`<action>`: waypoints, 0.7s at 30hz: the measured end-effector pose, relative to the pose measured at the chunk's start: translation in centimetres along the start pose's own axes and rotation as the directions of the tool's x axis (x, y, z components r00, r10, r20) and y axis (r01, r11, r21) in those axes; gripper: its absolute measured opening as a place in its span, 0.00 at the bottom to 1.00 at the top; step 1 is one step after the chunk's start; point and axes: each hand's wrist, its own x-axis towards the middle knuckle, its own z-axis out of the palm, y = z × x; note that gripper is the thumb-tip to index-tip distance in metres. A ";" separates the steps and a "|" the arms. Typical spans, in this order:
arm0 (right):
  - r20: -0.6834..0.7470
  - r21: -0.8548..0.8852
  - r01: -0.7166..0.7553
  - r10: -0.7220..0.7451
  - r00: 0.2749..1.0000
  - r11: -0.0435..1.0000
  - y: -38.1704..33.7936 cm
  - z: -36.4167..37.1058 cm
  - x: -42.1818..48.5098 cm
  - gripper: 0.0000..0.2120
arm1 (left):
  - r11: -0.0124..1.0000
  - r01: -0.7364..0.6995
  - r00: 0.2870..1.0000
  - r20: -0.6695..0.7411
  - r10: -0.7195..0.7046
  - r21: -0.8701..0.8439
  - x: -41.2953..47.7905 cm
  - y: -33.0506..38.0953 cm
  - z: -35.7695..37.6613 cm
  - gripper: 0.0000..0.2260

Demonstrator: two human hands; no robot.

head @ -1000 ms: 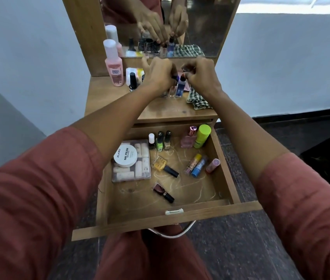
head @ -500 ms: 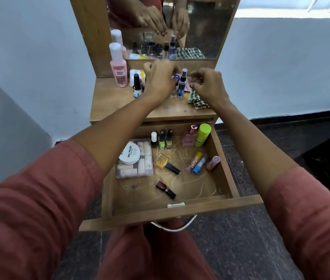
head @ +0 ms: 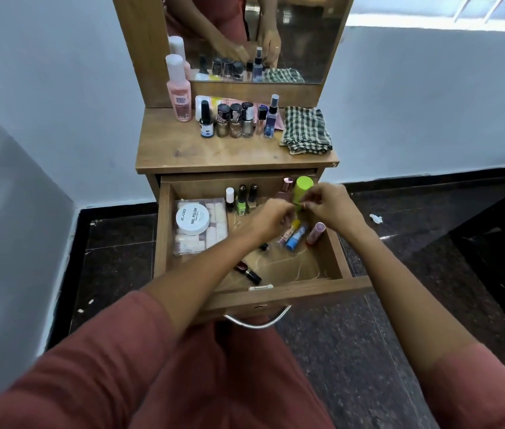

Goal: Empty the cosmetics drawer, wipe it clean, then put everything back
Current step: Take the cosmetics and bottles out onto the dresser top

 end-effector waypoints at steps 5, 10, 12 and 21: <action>0.011 -0.045 -0.050 0.050 0.999 0.998 2.0 0.8 -2.1 0.07 | 0.987 0.163 0.985 0.052 -0.162 -0.006 -0.7 -0.2 3.3 0.07; 0.062 -0.070 -0.075 0.079 0.995 0.995 2.5 1.6 -3.3 0.09 | 0.965 0.258 0.966 0.050 -0.256 -0.040 -1.0 0.8 4.5 0.08; 0.072 -0.076 -0.062 0.068 0.995 0.995 2.7 1.6 -3.5 0.10 | 0.964 0.261 0.965 0.041 -0.259 -0.045 -1.0 1.3 4.7 0.09; 0.045 -0.094 -0.016 0.020 0.999 0.995 2.8 1.3 -3.8 0.08 | 0.964 0.265 0.964 0.023 -0.266 0.020 -0.2 3.1 4.9 0.06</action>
